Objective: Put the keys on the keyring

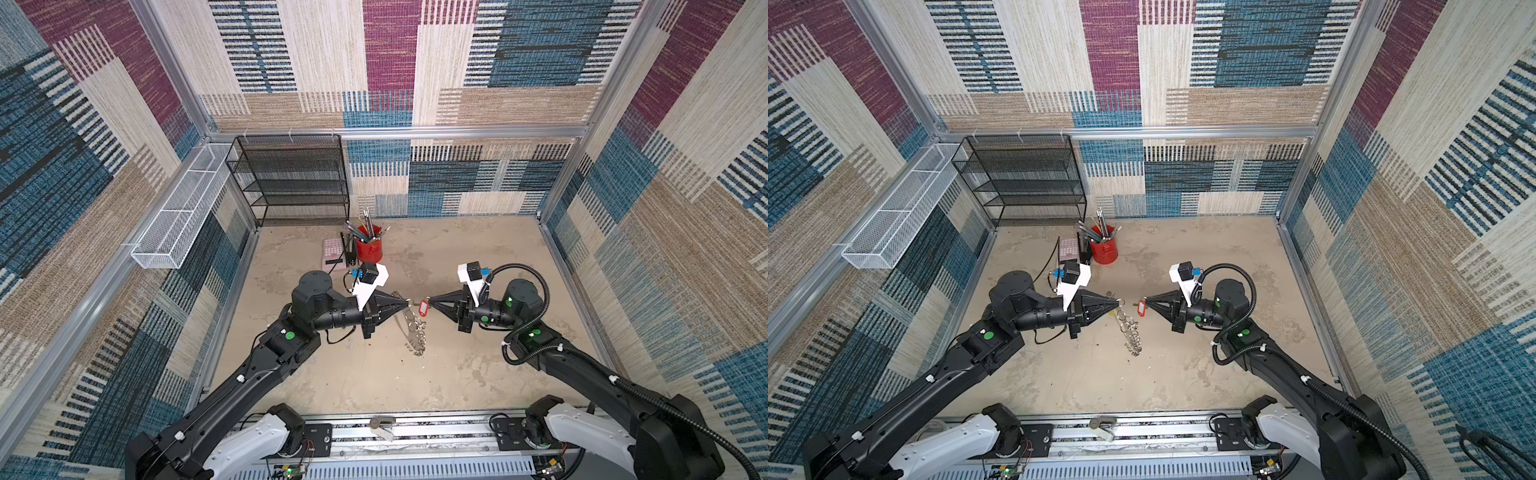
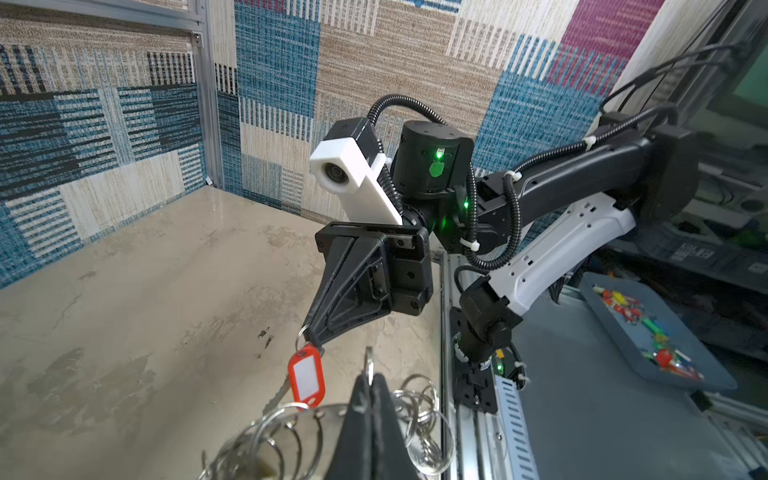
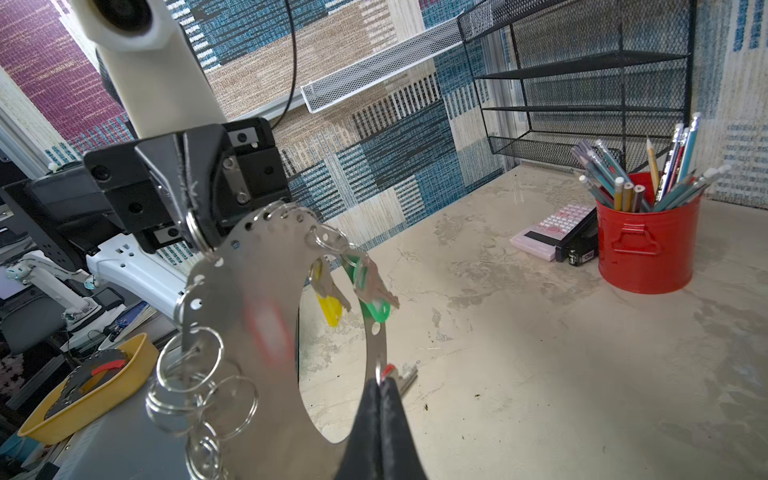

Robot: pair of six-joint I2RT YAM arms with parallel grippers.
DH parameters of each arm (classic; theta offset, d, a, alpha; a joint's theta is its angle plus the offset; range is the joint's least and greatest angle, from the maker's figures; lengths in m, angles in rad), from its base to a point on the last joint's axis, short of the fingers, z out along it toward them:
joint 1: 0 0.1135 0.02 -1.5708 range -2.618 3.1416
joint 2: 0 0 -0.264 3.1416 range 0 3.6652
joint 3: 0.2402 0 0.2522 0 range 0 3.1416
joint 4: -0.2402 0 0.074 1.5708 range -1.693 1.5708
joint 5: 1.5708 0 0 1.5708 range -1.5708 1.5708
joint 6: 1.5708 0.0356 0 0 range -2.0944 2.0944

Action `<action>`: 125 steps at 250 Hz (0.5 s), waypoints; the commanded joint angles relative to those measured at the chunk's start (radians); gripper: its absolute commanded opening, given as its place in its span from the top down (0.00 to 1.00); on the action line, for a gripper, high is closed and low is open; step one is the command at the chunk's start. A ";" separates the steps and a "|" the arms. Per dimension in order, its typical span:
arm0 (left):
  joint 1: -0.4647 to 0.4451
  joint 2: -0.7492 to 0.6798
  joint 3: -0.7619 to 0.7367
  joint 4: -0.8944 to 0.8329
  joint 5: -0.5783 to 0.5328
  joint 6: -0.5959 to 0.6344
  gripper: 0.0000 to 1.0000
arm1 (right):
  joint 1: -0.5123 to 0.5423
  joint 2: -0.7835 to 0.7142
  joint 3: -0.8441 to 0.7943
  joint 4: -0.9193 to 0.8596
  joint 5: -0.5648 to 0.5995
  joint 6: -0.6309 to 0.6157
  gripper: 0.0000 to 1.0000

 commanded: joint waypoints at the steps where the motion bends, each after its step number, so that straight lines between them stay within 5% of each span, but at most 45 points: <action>1: 0.001 0.011 0.082 -0.253 0.032 0.188 1.00 | 0.000 0.001 -0.002 0.031 0.003 -0.008 1.00; 74: 0.001 0.080 0.237 -0.539 0.044 0.368 1.00 | 0.001 0.006 -0.012 0.047 0.003 -0.014 1.00; 125: 0.001 0.106 0.268 -0.565 0.013 0.389 1.00 | 0.000 0.053 -0.063 0.104 0.022 0.010 1.00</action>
